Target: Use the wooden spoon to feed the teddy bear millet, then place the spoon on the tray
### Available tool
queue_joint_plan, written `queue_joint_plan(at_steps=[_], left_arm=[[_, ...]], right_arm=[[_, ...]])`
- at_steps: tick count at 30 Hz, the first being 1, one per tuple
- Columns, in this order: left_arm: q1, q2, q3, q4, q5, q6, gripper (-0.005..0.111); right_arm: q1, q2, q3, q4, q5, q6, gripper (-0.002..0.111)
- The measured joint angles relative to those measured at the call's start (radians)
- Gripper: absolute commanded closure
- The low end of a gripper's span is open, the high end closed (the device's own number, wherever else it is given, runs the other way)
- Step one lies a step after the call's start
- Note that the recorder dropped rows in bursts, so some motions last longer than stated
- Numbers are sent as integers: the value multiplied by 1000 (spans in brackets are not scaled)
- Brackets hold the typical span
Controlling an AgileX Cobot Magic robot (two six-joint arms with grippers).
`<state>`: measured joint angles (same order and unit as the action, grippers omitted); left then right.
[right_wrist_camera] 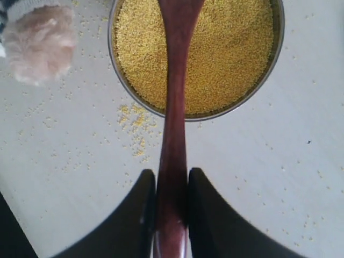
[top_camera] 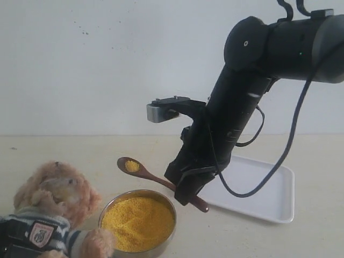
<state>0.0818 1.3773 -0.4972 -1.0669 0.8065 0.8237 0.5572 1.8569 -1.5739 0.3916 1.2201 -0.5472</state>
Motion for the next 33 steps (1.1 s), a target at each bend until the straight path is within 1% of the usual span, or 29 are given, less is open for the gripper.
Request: queue_joint_plan(at_steps=[3,10,13,17,26,33], left_arm=[[0,0,30,0,15,-17,103],[0,0,34,0,5,-18,103],[0,0,39,-3,-4,-18,103],[0,0,39,-3,-8,-18,103],[0,0,39,-3,-8,-18,103],[0,0,39,-3,-8,-18,103]], right_arm=[[2,-16,0,-5,0,2,108],[12,-48,0,-19,0,35,108],[57,-52,0,-82,0,40,108],[124,-52,1,-244,0,69,108],[281,-65,2,-346,-9,74,108],[300,-65,2,-370,-113,126,108]])
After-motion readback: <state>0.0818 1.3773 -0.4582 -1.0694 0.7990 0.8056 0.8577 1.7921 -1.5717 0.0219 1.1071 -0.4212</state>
